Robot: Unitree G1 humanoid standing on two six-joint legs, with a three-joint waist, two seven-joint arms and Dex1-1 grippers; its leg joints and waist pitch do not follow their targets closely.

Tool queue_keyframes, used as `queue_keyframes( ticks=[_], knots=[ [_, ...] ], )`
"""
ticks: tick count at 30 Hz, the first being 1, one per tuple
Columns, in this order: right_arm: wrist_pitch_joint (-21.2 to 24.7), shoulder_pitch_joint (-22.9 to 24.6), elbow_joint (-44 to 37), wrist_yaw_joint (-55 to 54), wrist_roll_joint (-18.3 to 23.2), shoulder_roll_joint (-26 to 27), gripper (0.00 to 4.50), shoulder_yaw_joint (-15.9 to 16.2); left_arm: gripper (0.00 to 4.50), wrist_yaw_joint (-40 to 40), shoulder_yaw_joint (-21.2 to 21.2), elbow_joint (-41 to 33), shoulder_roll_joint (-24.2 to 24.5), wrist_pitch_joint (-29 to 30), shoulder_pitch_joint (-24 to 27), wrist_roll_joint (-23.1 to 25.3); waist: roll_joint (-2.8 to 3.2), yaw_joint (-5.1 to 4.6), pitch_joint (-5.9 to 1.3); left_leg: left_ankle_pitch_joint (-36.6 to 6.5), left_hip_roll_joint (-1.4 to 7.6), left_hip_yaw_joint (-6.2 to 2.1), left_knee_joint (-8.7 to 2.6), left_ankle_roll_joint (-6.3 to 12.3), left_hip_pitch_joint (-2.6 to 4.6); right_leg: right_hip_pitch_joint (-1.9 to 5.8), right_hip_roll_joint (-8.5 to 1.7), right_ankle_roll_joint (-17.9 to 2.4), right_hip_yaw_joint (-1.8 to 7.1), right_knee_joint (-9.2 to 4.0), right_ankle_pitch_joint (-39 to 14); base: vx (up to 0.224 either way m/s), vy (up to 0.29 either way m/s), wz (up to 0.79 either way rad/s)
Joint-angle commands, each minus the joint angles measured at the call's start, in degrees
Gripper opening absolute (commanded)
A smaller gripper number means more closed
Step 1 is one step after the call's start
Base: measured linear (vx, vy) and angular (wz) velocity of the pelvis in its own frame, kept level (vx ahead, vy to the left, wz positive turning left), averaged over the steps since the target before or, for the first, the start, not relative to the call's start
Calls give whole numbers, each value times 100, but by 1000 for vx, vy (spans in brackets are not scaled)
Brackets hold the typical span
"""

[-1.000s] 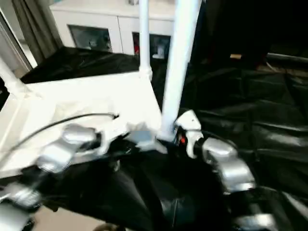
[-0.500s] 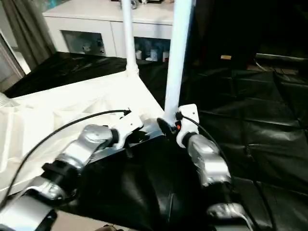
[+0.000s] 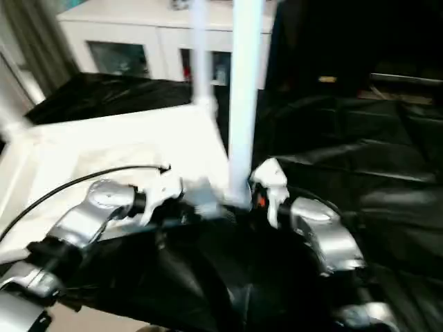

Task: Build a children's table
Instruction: Rotate leg to tighten

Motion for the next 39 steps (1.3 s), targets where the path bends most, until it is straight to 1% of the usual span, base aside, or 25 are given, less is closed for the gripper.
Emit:
queue_keyframes(
  ticks=[1, 3, 4, 6, 7, 8, 11, 13, 17, 19, 20, 21, 22, 23, 24, 25, 26, 28, 29, 30, 33, 34, 35, 37, 39],
  knots=[
    [-21, -1, -156, 303, 86, -83, 389, 141, 0, -374, -50, -356, 20, -52, -25, -224, -18, 1, -420, -878, 334, -103, -373, 378, 140, 223, -459, -1591, 211, -326, -22, 0, 0, 0],
    [-38, 0, -160, 417, 96, -130, 356, 173, 0, -476, -49, -399, 69, -37, -1, -261, -15, 1, -417, -931, 344, -107, -379, 365, 143, 220, -465, -1599, 212, -331, -73, 0, 0, 0],
    [-38, 0, -160, 417, 96, -130, 356, 173, 0, -476, -49, -399, 69, -37, -1, -261, -18, 0, -414, -961, 343, -105, -379, 355, 142, 219, -466, -1601, 214, -337, -104, 0, 0, 0],
    [-58, 4, -161, 524, 89, -201, 345, 234, 0, -547, -48, -424, 117, -37, 27, -268, -36, 3, -413, -956, 337, -102, -379, 347, 144, 218, -462, -1591, 213, -338, -160, 0, 0, 0],
    [-58, 4, -161, 524, 89, -201, 332, 234, 0, -547, -48, -424, 117, -37, 27, -268, -33, 7, -411, -961, 338, -103, -380, 348, 143, 220, -468, -1582, 215, -345, -200, 0, 0, 0],
    [-69, 3, -149, 577, 98, -221, 315, 239, 0, -580, -36, -423, 137, -44, 42, -262, -52, 4, -406, -982, 334, -98, -383, 342, 141, 217, -466, -1566, 215, -357, -275, 0, 0, 0],
    [-55, 9, -132, 636, 122, -217, 304, 220, 0, -573, -19, -438, 125, -7, 45, -268, -40, 11, -410, -947, 339, -104, -382, 329, 144, 215, -470, -1552, 215, -349, -312, 0, 0, 0],
    [-34, 38, -134, 669, 139, -217, 288, 228, 0, -560, -11, -452, 109, 18, 49, -274, -46, 9, -411, -936, 334, -101, -379, 331, 140, 217, -468, -1550, 213, -350, -309, 0, 0, 0],
    [24, 120, -68, 515, 167, -115, 281, 184, 0, -391, 33, -382, 30, 30, 39, -251, -59, 14, -417, -863, 330, -101, -371, 365, 131, 222, -472, -1550, 211, -343, -251, 0, 0, 0],
    [2, 117, 175, 18, 73, 107, 280, 61, 0, 107, 112, -110, -147, 14, -78, -84, -63, 1, -410, -873, 330, -109, -379, 354, 134, 208, -473, -1544, 207, -355, -302, 0, 0, 0],
    [-72, 36, 502, -699, -107, 367, 280, -87, 0, 677, 175, 229, -319, 62, -247, 113, -59, -9, -404, -905, 324, -102, -382, 327, 139, 195, -468, -1537, 211, -369, -378, 0, 0, 0],
    [-68, -3, 641, -1002, -138, 500, 279, -170, 0, 943, 224, 391, -413, 106, -333, 165, -65, -23, -389, -1068, 303, -94, -386, 234, 158, 174, -477, -1527, 217, -408, -630, 0, 0, 0],
    [-67, -7, 658, -1038, -142, 515, 279, -180, 0, 974, 230, 410, -424, 111, -343, 171, -84, -45, -379, -1184, 294, -109, -411, 120, 159, 200, -482, -1468, 209, -426, -923, 0, 0, 0],
    [-81, -56, 834, -1433, -177, 694, 279, -282, 0, 1316, 328, 610, -570, 171, -451, 183, -88, -66, -364, -1310, 288, -108, -425, 63, 168, 189, -487, -1403, 214, -454, -1164, 0, 0, 0],
    [-88, -112, 1018, -1845, -191, 902, 279, -391, 0, 1611, 426, 791, -725, 227, -559, 163, -83, -69, -361, -1357, 289, -116, -432, 33, 169, 187, -494, -1374, 213, -450, -1266, 0, 0, 0],
    [-93, -133, 1084, -1994, -194, 979, 279, -428, 0, 1694, 457, 841, -772, 246, -591, 152, -96, -88, -353, -1446, 283, -120, -452, -10, 172, 192, -500, -1298, 213, -471, -1453, 0, 0, 0],
    [-210, -221, 1276, -2440, -364, 1118, 279, -415, 0, 1987, 492, 999, -916, 259, -696, 189, -109, -109, -355, -1454, 273, -115, -453, -28, 167, 185, -498, -1232, 214, -482, -1530, 0, 0, 0],
    [-306, -359, 1518, -2935, -498, 1364, 279, -410, 0, 2364, 542, 1191, -1142, 318, -828, 222, -95, -126, -359, -1451, 279, -117, -451, -29, 178, 176, -507, -1198, 223, -493, -1534, 0, 0, 0],
    [-305, -372, 1536, -2965, -492, 1395, 279, -417, 0, 2395, 548, 1206, -1164, 327, -838, 223, -94, -136, -357, -1452, 274, -109, -447, -14, 180, 170, -507, -1212, 227, -501, -1510, 0, 0, 0],
    [-330, -515, 1715, -3183, -420, 1670, 279, -477, 0, 2623, 583, 1328, -1358, 383, -923, 217, -99, -137, -363, -1428, 275, -111, -445, 33, 169, 182, -510, -1209, 231, -497, -1445, 0, 0, 0],
    [-491, -645, 1891, -3107, -317, 1902, 279, -559, 0, 2752, 595, 1494, -1530, 327, -1011, 234, -105, -137, -374, -1239, 274, -112, -441, 128, 140, 202, -507, -1255, 220, -471, -1135, 0, 0, 0],
    [-492, -655, 1891, -3055, -275, 1920, 335, -581, 0, 2736, 588, 1501, -1543, 309, -1013, 236, -109, -138, -380, -1191, 267, -101, -427, 191, 132, 208, -509, -1271, 220, -466, -1031, 0, 0, 0],
    [-502, -677, 1881, -2909, -166, 1956, 349, -635, 0, 2670, 557, 1510, -1563, 249, -1009, 244, -118, -129, -383, -1135, 272, -101, -426, 256, 131, 217, -509, -1283, 217, -460, -956, 0, 0, 0],
    [-490, -678, 1832, -2749, -84, 1932, 366, -654, 0, 2549, 515, 1481, -1539, 186, -981, 249, -121, -127, -385, -1107, 271, -105, -426, 307, 121, 226, -515, -1287, 213, -457, -938, 0, 0, 0],
    [-545, -664, 1755, -2591, -67, 1825, 387, -615, 0, 2340, 467, 1406, -1467, 120, -921, 246, -106, -122, -390, -1071, 280, -102, -424, 353, 125, 218, -508, -1299, 208, -457, -917, 0, 0, 0]
  ],
)
